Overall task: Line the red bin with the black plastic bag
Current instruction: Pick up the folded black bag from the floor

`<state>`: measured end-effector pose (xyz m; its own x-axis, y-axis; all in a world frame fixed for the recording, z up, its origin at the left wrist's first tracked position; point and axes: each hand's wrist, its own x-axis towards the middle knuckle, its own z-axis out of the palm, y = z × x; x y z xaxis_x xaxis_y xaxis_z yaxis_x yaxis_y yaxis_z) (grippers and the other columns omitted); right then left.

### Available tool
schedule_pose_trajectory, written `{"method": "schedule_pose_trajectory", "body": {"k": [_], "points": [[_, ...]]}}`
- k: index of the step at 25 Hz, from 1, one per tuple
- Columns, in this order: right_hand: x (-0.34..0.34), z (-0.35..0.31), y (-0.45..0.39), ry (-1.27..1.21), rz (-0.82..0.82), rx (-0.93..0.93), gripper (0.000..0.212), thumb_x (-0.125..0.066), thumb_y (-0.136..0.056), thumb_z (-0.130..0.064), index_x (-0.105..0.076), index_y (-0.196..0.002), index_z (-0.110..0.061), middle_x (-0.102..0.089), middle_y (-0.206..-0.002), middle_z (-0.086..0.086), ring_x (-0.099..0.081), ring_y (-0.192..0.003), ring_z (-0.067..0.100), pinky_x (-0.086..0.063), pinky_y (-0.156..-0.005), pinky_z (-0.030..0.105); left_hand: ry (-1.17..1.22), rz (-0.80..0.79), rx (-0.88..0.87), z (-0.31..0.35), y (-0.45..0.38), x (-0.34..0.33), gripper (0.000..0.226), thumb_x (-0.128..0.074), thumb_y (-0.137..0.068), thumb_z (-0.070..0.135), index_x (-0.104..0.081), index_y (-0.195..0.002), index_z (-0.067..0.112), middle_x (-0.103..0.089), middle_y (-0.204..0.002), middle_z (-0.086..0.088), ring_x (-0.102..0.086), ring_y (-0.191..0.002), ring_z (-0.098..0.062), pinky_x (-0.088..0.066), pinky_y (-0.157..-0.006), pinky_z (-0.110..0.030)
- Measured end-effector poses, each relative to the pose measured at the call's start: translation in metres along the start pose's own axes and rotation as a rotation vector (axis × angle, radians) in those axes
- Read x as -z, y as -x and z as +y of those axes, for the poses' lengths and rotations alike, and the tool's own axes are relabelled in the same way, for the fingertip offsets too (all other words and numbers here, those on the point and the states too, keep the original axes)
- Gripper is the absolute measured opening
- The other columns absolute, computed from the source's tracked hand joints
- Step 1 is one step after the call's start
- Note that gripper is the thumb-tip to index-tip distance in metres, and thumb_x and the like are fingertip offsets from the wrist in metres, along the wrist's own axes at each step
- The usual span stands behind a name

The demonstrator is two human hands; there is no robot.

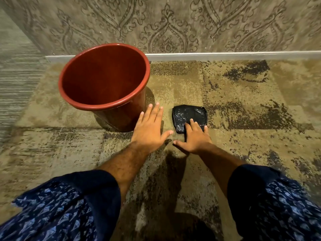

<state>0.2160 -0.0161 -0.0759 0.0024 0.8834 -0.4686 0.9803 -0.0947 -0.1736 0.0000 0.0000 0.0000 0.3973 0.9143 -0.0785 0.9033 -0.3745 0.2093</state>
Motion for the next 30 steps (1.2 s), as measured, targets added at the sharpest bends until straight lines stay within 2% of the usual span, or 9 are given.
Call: {"method": "schedule_pose_trajectory", "body": {"k": [7,12,14,17,20,22,25,28,30], "points": [[-0.010,0.005,-0.010,0.062,-0.097,0.008,0.110,-0.051,-0.088,-0.079,-0.022,-0.172,-0.014,-0.006,-0.183,0.010,-0.007,-0.170,0.028,0.017,-0.126,0.070,0.031,-0.096,0.005,-0.010,0.000,-0.008,0.095,-0.043,-0.099,0.069,-0.004,-0.171,0.020,0.006,-0.181,0.000,0.010,-0.167,-0.021,-0.005,-0.135,-0.051],[-0.005,0.001,-0.004,-0.097,0.047,0.027,0.077,-0.072,-0.079,-0.015,-0.055,-0.154,-0.013,-0.048,-0.167,0.008,-0.043,-0.156,0.025,0.011,-0.131,0.067,0.250,-0.282,0.051,-0.011,-0.007,-0.007,0.099,-0.064,-0.097,0.054,-0.008,-0.171,0.021,0.003,-0.181,0.002,0.006,-0.167,-0.020,-0.009,-0.135,-0.050],[0.002,0.003,-0.005,-0.321,0.260,0.004,0.051,-0.073,-0.082,-0.001,-0.073,-0.129,-0.022,-0.072,-0.137,0.003,-0.067,-0.131,0.023,-0.019,-0.132,0.064,0.400,-0.297,0.101,-0.008,-0.018,-0.008,0.098,-0.071,-0.095,0.047,-0.015,-0.170,0.019,-0.006,-0.181,0.000,-0.004,-0.167,-0.022,-0.014,-0.135,-0.047],[0.031,0.001,-0.011,-0.939,0.360,-0.086,0.032,-0.077,-0.089,0.004,-0.073,-0.094,-0.027,-0.076,-0.097,-0.003,-0.073,-0.096,0.017,-0.061,-0.104,0.050,0.606,-0.224,0.146,0.002,-0.031,-0.009,0.094,-0.079,-0.092,0.034,-0.026,-0.168,0.018,-0.027,-0.176,-0.004,-0.028,-0.161,-0.023,-0.024,-0.127,-0.030],[0.071,0.004,-0.011,-1.471,0.282,-0.086,0.026,-0.062,-0.096,0.009,-0.073,-0.106,-0.012,-0.075,-0.095,0.006,-0.071,-0.097,0.026,-0.063,-0.091,0.044,0.883,-0.155,0.220,0.016,-0.035,-0.003,0.093,-0.082,-0.091,0.019,-0.028,-0.167,0.022,-0.039,-0.162,0.011,-0.036,-0.144,-0.005,-0.037,-0.109,-0.014],[0.091,0.013,-0.005,-1.755,0.144,0.006,0.031,-0.049,-0.097,0.005,-0.072,-0.114,-0.006,-0.078,-0.101,0.013,-0.074,-0.095,0.029,-0.063,-0.086,0.041,1.012,-0.076,0.225,0.019,-0.039,-0.001,0.097,-0.088,-0.083,0.023,-0.033,-0.164,0.029,-0.040,-0.154,0.021,-0.037,-0.142,-0.001,-0.044,-0.116,-0.023],[0.101,0.026,0.002,-1.948,0.030,0.114,0.035,-0.042,-0.101,0.002,-0.069,-0.123,-0.001,-0.079,-0.112,0.020,-0.077,-0.096,0.029,-0.065,-0.094,0.046,1.043,-0.073,0.227,0.016,-0.043,-0.003,0.104,-0.093,-0.074,0.029,-0.036,-0.161,0.032,-0.053,-0.159,0.008,-0.052,-0.141,-0.009,-0.043,-0.119,-0.033],[0.096,0.031,-0.007,-1.872,0.166,-0.094,0.032,-0.052,-0.109,-0.011,-0.065,-0.136,-0.003,-0.075,-0.131,0.023,-0.074,-0.116,0.037,-0.057,-0.108,0.059,1.208,-0.040,0.297,0.021,-0.051,0.007,0.046,-0.083,-0.087,0.008,-0.066,-0.129,0.013,-0.074,-0.130,-0.019,-0.073,-0.117,-0.032,-0.060,-0.104,-0.048],[0.095,0.030,-0.005,-1.692,0.286,-0.318,0.038,-0.059,-0.108,-0.039,-0.063,-0.138,-0.016,-0.071,-0.141,0.017,-0.070,-0.127,0.036,-0.053,-0.113,0.059,1.264,0.056,0.373,0.031,-0.055,0.020,0.009,-0.078,-0.094,0.015,-0.072,-0.099,0.012,-0.079,-0.107,-0.017,-0.076,-0.101,-0.034,-0.062,-0.095,-0.052]]}}
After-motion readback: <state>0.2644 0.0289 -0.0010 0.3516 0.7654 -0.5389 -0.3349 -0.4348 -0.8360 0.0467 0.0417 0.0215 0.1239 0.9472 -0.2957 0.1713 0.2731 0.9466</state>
